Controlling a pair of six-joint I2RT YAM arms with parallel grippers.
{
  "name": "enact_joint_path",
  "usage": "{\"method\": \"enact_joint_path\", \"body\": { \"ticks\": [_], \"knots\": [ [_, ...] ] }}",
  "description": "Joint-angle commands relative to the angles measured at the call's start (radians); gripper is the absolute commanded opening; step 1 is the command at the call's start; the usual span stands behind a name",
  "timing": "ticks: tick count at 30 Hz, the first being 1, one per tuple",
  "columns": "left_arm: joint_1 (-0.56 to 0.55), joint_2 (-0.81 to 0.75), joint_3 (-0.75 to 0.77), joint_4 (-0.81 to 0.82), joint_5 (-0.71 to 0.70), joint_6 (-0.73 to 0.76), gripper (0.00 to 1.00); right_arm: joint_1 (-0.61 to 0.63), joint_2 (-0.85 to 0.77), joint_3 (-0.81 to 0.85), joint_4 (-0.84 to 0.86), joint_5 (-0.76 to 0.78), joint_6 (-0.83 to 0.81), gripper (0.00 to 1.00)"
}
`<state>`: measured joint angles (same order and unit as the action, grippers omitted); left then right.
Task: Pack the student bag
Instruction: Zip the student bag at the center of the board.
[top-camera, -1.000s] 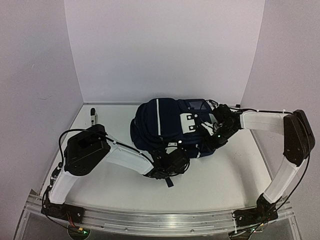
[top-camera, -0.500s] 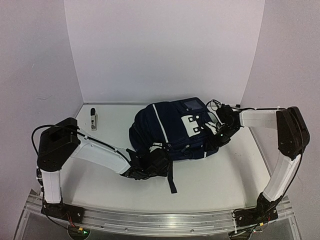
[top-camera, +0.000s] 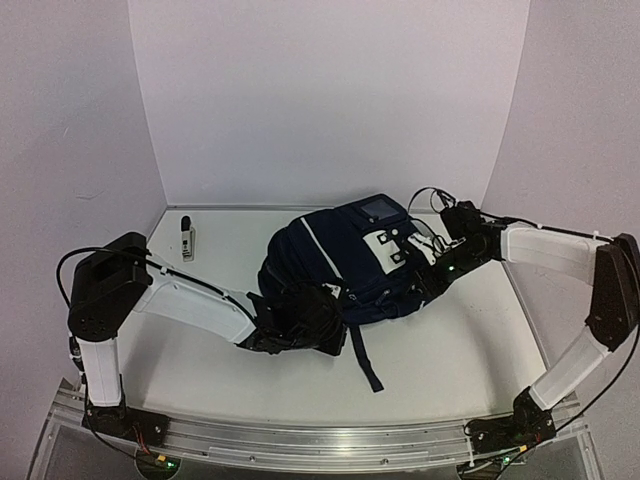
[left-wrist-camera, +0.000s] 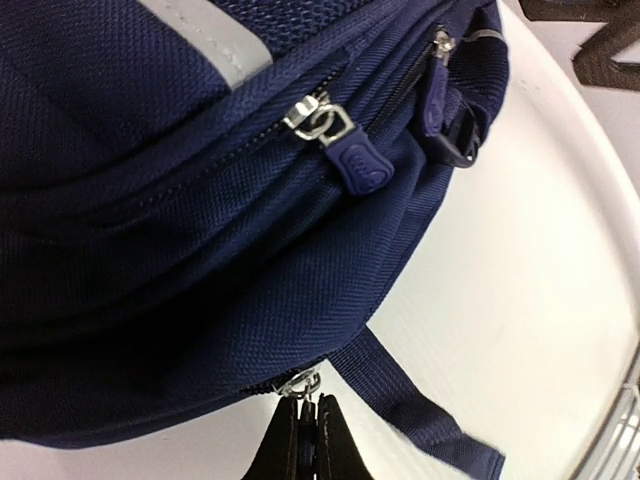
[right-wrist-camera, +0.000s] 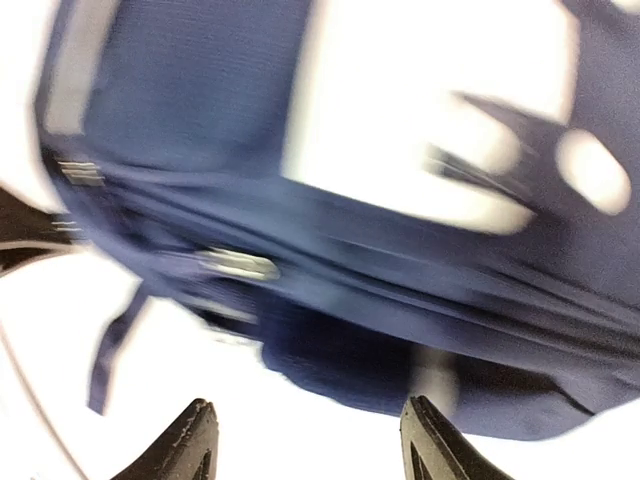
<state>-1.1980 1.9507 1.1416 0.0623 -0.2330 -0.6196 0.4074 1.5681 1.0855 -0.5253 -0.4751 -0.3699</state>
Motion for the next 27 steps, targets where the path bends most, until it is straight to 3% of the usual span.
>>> {"method": "enact_joint_path", "body": {
  "ticks": [1, 11, 19, 27],
  "knots": [
    [0.024, -0.064, -0.001, 0.124, 0.100, 0.001, 0.00, 0.078, -0.059, -0.093, 0.112, -0.070, -0.109, 0.64],
    [0.059, -0.095, -0.032, 0.206, 0.220, -0.022, 0.00, 0.204, -0.076, -0.285, 0.564, -0.017, -0.278, 0.61],
    [0.065, -0.107, -0.024, 0.217, 0.287, -0.025, 0.00, 0.319, -0.041, -0.345, 0.753, 0.123, -0.381, 0.58],
    [0.067, -0.127, -0.030, 0.223, 0.295, -0.029, 0.00, 0.365, 0.005, -0.375, 0.805, 0.193, -0.442, 0.52]
  ]
}}
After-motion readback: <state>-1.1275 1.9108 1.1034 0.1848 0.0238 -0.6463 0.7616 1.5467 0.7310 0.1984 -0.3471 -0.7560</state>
